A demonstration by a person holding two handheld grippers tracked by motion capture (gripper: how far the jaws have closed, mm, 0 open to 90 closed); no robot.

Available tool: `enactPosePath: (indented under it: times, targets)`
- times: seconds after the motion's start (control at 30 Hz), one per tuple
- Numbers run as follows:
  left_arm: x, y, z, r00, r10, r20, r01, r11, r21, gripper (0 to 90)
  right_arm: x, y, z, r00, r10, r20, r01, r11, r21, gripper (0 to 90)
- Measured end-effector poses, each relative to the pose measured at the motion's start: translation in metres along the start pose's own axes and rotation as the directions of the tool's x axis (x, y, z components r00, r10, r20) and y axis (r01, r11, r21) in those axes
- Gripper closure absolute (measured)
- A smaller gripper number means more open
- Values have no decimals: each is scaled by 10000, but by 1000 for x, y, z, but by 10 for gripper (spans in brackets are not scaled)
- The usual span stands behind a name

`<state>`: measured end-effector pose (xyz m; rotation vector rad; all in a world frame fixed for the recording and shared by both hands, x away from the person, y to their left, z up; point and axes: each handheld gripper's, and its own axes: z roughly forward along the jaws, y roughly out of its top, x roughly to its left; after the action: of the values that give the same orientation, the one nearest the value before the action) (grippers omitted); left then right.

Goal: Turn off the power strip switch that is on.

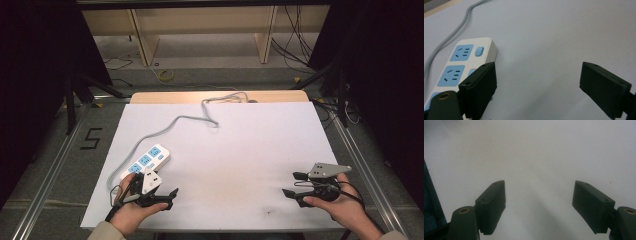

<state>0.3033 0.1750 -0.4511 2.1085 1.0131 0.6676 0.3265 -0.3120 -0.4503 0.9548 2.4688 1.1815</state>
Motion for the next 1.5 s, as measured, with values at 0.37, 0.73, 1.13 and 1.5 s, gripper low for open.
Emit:
enactPosePath:
  times: [0.37,0.73,1.13,1.5]
  targets:
    - [7,6,-11,9963,-294,-813,263,9989,-386,510,1,0,-1,10000,-39,27,39,10000,20,271]
    - [18,11,-22,9887,-618,-1364,565,9975,-422,896,1,0,0,10000,-56,9,56,10000,43,271]
    - [32,17,-20,9800,-908,-1770,857,9957,-366,898,1,0,0,10000,-69,-12,69,9999,111,271]
    - [43,19,-19,9737,-1102,-1994,1093,9939,-155,898,2,0,1,10000,-71,-29,71,9999,128,271]
